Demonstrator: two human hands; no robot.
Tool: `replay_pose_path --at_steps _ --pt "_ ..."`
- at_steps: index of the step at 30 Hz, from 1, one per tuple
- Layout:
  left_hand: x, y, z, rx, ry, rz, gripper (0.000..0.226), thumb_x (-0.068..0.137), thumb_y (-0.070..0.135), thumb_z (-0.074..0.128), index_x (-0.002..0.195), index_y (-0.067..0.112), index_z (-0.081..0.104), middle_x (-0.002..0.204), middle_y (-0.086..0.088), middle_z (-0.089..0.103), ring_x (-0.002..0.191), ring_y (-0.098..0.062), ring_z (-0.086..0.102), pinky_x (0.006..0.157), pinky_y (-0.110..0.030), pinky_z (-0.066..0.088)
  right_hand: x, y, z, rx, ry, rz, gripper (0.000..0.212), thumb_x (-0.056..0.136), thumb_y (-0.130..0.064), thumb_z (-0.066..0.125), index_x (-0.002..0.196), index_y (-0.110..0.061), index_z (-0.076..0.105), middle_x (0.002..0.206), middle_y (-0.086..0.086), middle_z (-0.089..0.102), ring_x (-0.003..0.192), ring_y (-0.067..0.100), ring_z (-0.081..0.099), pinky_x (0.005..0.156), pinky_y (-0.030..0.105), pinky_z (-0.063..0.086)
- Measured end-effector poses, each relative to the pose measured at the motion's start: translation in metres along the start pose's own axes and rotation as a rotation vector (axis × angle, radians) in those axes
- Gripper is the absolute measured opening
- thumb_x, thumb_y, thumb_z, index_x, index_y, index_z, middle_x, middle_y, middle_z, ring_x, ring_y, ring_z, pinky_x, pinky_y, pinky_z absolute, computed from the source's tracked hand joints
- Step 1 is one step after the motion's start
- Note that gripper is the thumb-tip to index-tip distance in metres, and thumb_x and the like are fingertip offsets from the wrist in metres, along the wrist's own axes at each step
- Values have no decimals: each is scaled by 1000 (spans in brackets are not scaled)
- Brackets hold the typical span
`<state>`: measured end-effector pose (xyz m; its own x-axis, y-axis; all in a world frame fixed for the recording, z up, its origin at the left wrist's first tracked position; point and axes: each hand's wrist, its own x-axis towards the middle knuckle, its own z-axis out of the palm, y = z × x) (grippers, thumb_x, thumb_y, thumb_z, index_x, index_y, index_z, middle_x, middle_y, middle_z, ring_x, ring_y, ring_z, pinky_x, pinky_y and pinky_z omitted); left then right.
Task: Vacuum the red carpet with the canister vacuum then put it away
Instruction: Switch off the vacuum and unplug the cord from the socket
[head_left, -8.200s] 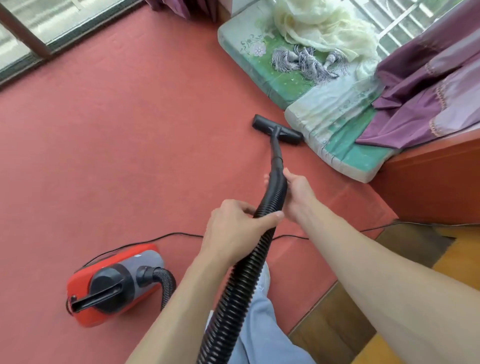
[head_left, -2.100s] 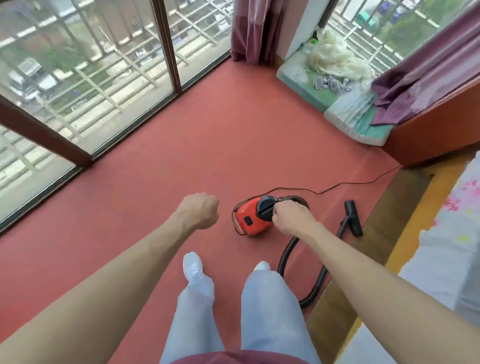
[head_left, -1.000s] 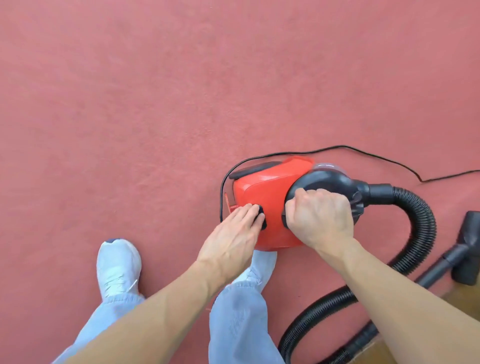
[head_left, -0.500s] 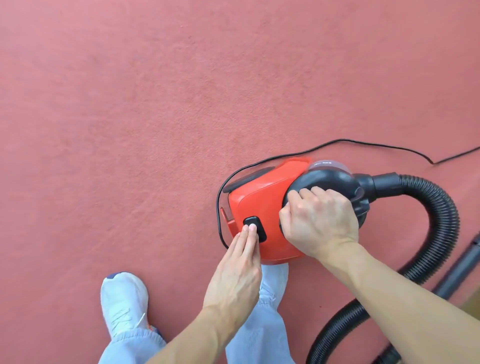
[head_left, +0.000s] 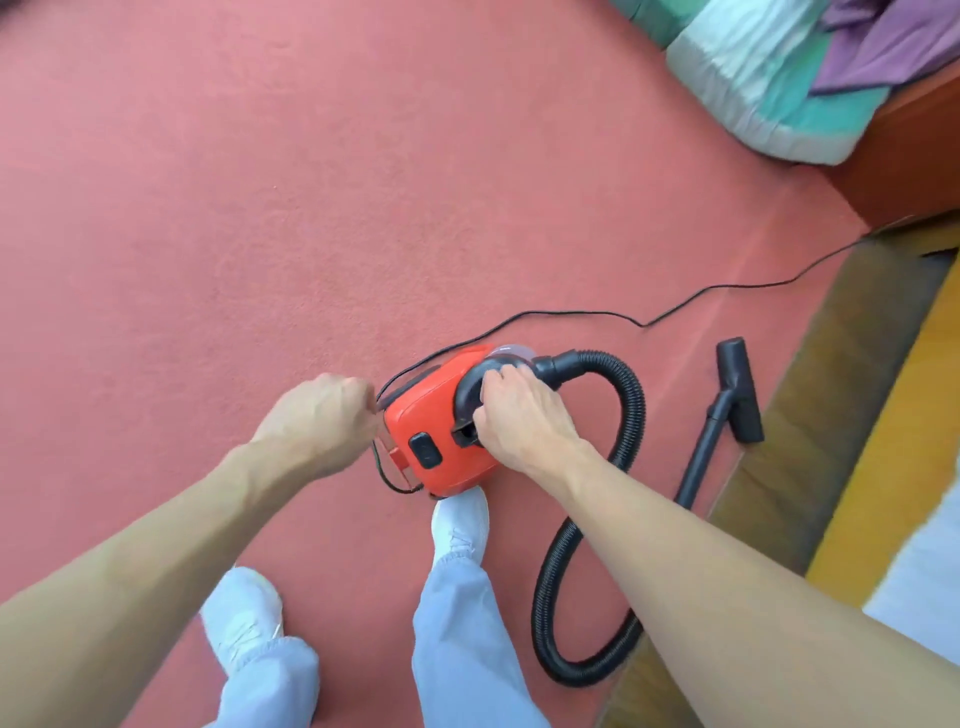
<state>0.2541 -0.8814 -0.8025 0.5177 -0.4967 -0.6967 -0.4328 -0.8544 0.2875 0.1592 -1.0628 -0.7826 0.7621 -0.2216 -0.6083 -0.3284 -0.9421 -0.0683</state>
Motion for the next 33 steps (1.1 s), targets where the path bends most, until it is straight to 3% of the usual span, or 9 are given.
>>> replay_pose_path --at_steps 6,12,15,19,22,27,33 --pt "-86 33 -133 131 -86 135 29 92 19 42 103 14 68 99 -7 73 91 -31 66 80 -37 57 -97 9 -135 166 -32 203 27 93 -17 41 105 -5 62 116 18 64 104 36 61 76 34 43" --pt "-192 70 -272 164 63 259 27 94 26 45 104 23 70 103 -5 73 94 -29 66 83 -37 55 -208 -16 -259 304 178 326 29 95 -20 41 105 -5 64 114 15 63 104 35 59 85 40 49" --pt "-249 75 -332 218 142 321 25 93 27 48 104 24 70 104 -4 74 97 -28 67 83 -37 55 -254 -39 -315 390 191 355 30 93 -21 41 106 -8 65 112 15 66 100 35 62 84 41 52" --pt "-327 80 -400 293 179 378 24 93 24 52 105 19 73 107 -8 73 102 -30 66 83 -35 54 -302 -69 -392 421 195 313 35 91 -25 43 109 -7 67 114 15 68 101 34 64 85 40 53" --pt "-373 81 -443 323 205 406 26 94 27 53 105 14 73 106 -11 73 103 -30 65 85 -38 54 -328 -91 -440 413 234 265 35 90 -26 44 99 -4 69 103 13 71 92 31 67 81 45 56" --pt "-427 79 -516 319 309 431 27 94 31 56 101 12 73 103 -10 72 100 -30 66 86 -40 54 -350 -118 -521 287 228 177 34 87 -32 47 83 -4 67 86 9 70 72 23 64 70 38 54" --pt "-464 82 -597 311 482 427 25 94 27 54 95 10 72 99 -13 70 92 -28 67 81 -41 56 -363 -135 -619 273 421 107 33 91 -29 50 77 -4 66 80 10 68 75 26 63 74 41 51"
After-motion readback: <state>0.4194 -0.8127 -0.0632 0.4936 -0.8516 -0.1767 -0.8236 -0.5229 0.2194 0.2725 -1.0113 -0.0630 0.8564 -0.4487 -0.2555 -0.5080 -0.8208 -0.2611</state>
